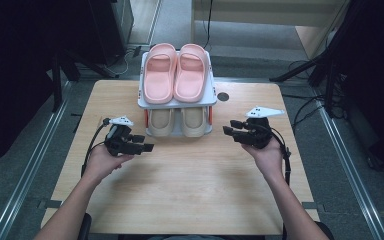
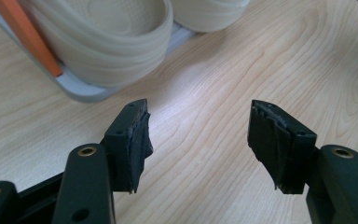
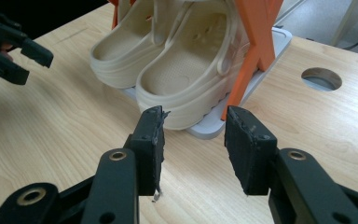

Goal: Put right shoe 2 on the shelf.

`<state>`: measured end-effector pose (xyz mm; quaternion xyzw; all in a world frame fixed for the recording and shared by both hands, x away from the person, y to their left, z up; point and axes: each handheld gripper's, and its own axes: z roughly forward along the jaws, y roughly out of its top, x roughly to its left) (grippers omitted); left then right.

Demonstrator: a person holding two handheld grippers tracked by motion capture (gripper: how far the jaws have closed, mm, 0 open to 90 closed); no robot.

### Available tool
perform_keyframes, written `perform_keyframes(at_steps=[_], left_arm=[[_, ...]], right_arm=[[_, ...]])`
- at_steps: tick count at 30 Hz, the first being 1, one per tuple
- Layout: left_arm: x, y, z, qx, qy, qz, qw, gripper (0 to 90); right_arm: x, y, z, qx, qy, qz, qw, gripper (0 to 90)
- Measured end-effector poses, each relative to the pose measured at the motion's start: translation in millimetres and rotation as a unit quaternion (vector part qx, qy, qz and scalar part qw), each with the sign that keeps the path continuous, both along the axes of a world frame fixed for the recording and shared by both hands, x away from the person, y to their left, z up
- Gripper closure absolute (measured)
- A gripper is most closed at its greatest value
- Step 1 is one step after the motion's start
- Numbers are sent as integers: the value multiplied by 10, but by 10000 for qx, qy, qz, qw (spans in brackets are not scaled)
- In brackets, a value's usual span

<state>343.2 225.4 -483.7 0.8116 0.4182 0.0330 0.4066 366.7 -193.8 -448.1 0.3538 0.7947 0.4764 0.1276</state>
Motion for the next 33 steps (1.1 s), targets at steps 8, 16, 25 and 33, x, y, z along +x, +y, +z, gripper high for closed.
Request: perform_keyframes(at_steps=[8,16,25,33], left_arm=[[17,-42,-15,-12,-34,-59,10000,380],[17,-97,-22,-28,-170,-1,9999,367],[0,-116,-24,53,-283,-5,9996,367],[-15,-146,-49,287,-442,-127,9985,373]], right_arm=[[-135,-28,-223,-5,183,65,9998,553],[-218,9,-327,-70,268,163,9995,477],[-228,34,-373,-97,308,256,9992,468],[-217,52,-392,-183,335,276,9989,468]])
